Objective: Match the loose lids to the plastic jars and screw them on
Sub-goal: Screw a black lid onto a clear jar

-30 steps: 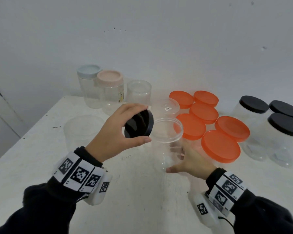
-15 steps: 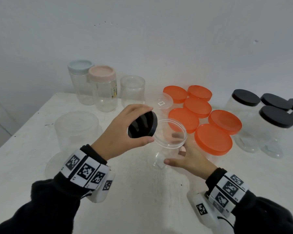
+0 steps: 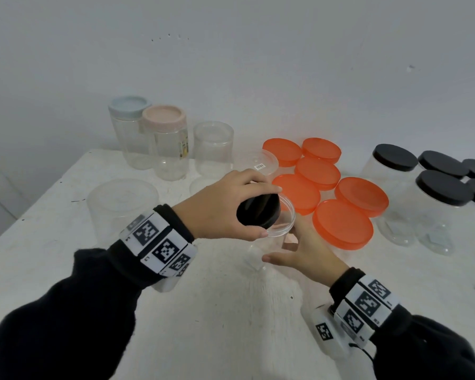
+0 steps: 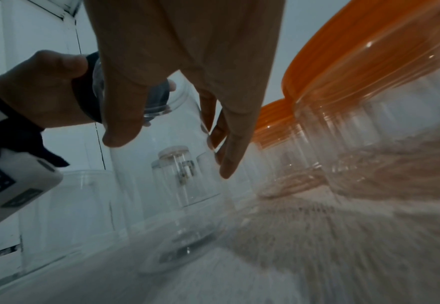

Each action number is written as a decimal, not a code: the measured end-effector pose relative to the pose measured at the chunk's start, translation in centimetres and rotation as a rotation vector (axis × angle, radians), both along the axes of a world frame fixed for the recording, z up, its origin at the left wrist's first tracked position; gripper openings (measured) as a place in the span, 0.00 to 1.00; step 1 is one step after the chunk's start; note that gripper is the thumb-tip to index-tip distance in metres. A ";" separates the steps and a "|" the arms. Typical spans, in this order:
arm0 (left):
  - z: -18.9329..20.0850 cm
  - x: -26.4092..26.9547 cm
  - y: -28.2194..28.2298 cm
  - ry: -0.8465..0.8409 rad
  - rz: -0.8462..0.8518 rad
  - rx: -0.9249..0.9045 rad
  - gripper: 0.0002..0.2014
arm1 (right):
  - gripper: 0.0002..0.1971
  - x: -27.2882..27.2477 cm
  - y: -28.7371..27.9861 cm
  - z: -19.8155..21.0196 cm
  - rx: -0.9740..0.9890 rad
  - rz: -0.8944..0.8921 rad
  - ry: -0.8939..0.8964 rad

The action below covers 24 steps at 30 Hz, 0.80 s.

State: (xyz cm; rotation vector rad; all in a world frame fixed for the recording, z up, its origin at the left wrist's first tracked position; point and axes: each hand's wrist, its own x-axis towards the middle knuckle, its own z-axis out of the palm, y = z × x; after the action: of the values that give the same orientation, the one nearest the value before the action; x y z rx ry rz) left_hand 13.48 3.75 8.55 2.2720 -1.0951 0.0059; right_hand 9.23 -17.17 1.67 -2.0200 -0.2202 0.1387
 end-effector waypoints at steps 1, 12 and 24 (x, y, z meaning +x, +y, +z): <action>0.2 0.1 -0.2 -0.005 -0.009 0.026 0.36 | 0.44 0.0 0.1 0.0 -0.006 0.005 -0.006; 1.9 0.4 -2.2 -0.050 -0.034 0.305 0.35 | 0.44 0.0 1.2 0.0 -0.038 0.021 -0.062; -1.7 -1.0 0.7 0.394 0.148 -0.319 0.63 | 0.68 -0.3 -0.6 5.7 -0.046 0.102 -0.050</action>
State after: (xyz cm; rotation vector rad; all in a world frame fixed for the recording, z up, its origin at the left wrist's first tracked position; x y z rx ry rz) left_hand 12.52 4.46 6.82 1.9524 -0.6666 -0.1863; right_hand 8.93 -17.79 7.41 -2.0603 -0.3545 0.1582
